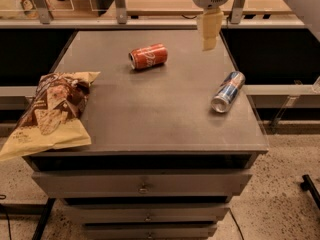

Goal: Move coke can near brown chip bag

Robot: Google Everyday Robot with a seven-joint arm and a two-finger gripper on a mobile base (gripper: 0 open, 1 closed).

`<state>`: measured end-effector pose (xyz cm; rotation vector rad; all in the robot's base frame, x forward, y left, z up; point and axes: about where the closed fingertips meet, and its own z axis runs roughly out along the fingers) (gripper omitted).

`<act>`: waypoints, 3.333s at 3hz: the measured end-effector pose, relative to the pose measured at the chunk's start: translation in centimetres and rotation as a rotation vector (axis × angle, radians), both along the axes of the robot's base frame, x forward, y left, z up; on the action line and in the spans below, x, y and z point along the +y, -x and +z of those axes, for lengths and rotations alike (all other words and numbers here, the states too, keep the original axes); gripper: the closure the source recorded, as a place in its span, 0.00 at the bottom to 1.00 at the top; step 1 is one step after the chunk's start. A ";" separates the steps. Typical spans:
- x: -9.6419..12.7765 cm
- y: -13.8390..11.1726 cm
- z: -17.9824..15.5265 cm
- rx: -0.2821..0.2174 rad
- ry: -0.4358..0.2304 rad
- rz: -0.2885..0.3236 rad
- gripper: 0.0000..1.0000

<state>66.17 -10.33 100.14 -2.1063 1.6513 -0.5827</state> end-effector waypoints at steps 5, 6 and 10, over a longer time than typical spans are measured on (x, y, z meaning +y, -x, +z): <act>12.2 -8.3 -10.0 0.222 -0.093 0.266 0.00; 12.9 -8.7 -11.8 0.250 -0.101 0.265 0.00; 13.4 -8.9 -16.3 0.337 -0.127 0.232 0.40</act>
Offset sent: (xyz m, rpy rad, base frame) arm 0.0795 0.1107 -0.0513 0.0754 0.1586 0.2879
